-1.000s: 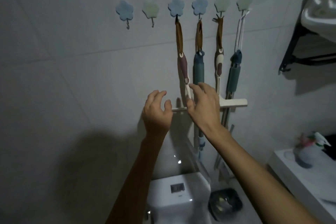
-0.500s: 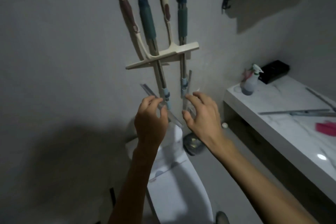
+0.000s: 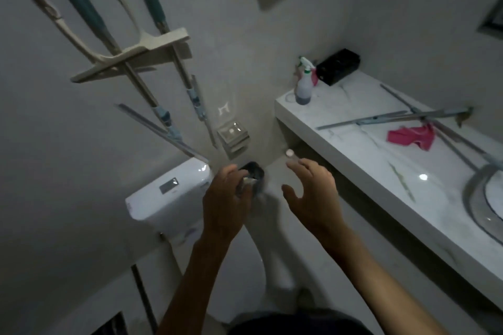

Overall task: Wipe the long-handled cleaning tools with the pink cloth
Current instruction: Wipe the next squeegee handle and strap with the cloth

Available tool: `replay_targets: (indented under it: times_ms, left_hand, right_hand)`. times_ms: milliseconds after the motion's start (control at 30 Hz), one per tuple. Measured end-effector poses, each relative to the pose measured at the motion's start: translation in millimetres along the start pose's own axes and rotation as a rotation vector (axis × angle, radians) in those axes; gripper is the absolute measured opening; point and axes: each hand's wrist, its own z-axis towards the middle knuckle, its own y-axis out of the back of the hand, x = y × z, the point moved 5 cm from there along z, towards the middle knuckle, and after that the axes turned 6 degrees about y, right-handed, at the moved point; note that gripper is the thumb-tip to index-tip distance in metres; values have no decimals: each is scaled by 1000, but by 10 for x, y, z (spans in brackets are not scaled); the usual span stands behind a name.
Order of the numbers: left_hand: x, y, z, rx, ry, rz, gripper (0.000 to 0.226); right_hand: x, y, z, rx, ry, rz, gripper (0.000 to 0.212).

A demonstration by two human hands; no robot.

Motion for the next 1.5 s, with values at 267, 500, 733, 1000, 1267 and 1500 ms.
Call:
replay_targets:
  times_ms: [267,500,733,1000,1267,1500]
  left_hand:
    - [-744,-876,128,196,-66,-81,23]
    - [-1225,-1592,589,318,-171,-55,23]
    - [-1573,-2466,1386,427,-256,-176,19]
    - [-1960,-3286,2208,560,-338,-220,20]
    - [-2236,-4189,2633,657,-357,-200,19]
    - [-2632,-4986,3131,756,-332,-109,24]
  right_hand:
    - [-1074,458,-243,-38,-213,-101,52]
    - [-1718,726,-107,-130,-327,-96,51]
    - [-2419,940,444,-184,-476,-161,48]
    - [-2958,1155,1031,-279,-585,-218,43]
    - [-3738,1228,1438,-249,-699,-208,40]
    - [-4681,1392,1954,-202,-719,-132,36]
